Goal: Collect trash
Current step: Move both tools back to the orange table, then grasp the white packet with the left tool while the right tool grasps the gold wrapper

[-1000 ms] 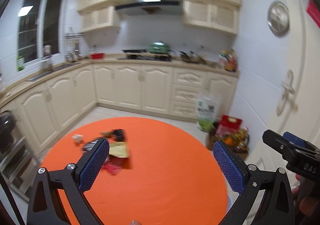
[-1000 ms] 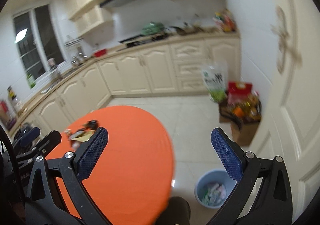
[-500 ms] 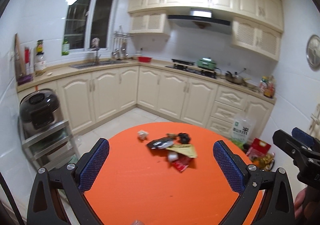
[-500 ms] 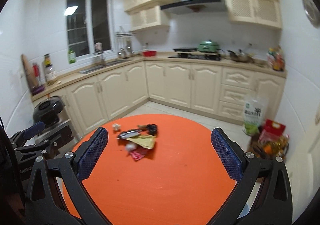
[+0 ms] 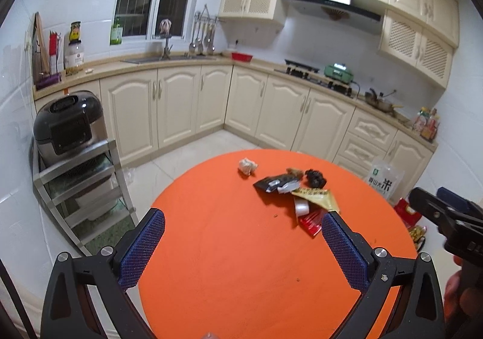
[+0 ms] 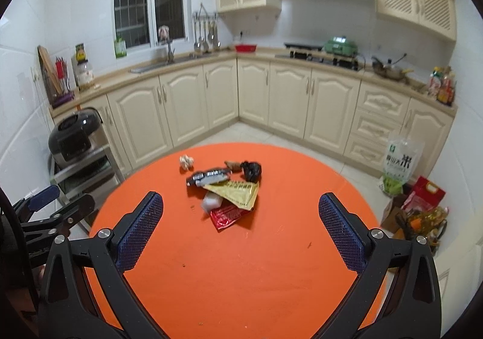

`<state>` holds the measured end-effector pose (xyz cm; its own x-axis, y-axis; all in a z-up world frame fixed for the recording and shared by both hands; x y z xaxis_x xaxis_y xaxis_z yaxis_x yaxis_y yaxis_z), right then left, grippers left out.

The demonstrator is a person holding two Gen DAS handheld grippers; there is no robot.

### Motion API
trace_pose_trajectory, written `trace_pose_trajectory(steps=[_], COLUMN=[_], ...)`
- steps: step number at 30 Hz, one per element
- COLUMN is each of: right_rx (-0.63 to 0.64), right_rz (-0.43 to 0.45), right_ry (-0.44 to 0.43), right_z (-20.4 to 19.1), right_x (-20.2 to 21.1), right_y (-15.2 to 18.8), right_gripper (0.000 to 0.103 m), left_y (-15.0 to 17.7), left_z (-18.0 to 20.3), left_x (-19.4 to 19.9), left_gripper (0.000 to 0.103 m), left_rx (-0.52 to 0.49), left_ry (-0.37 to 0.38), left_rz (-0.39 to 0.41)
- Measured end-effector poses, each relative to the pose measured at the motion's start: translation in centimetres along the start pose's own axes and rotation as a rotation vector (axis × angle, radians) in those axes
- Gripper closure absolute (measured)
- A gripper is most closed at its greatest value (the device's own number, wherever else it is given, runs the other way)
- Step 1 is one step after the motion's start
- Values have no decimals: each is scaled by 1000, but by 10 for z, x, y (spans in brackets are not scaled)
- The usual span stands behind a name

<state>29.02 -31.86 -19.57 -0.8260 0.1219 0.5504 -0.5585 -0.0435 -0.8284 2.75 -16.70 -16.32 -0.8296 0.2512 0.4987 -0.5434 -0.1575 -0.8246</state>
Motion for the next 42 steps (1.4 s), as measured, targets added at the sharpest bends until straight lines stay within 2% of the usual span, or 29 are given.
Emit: trace_pose_trajectory(steps=[1,10,12,15,20,26,28,30,32,36,42], right_rx=[-1,46,66,112,200,324,366,407,429,405,315], right_rz=[-18,-176,-201,-241,-269,-232,-224,-229,-222,-221,-240], right_ry=[-5,-15,-15,-10,-18,-29,-46,-69,-77,-125,-189], right_z=[1,3,3,1,-11,-31,-40,-49,-54,-52,-32], right_x=[-9,-103,-119,-148,-182,-203,-209,-216,-220,-219,-212], right_y=[1,16,20,25,28,20,19,19,19,21,22], right_gripper=[0,1,7,10,12,13,19,41,49,58,63], left_y=[-19,-82,-91,-103,-128,-146,-148,-157,-160,-162,-169], left_z=[-5,-18,-21,-25,-31,-44,-46,-50,-53,-56,-58], left_x=[-10,-114,-137,-165,-217,-268,-280,-298,-309,-331,-359], left_gripper=[1,1,1,1,1,1,1,1,1,1,1], left_rx=[0,-24,-25,-20,-31,-57,-67,-73,-82,-86,-119], left_ry=[0,-16,-21,-22,-32,-45,-48,-50,-55,-50,-26], left_rz=[-7,-108,-133,-159,-197,-243,-258,-271,-280,-296,-303])
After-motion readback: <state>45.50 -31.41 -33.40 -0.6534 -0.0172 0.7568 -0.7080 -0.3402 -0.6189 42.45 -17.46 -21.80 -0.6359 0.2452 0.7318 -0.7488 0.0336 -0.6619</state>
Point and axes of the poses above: each gripper's, at about its wrist camera, not at the fingertips, and x roughly against the way its jaws point, z to its right, y to its underside, the point moved 2 cm from there along -x, roughly the way its jaws point, and after that the axes turned 11 degrees about y, right-handed, at the moved point
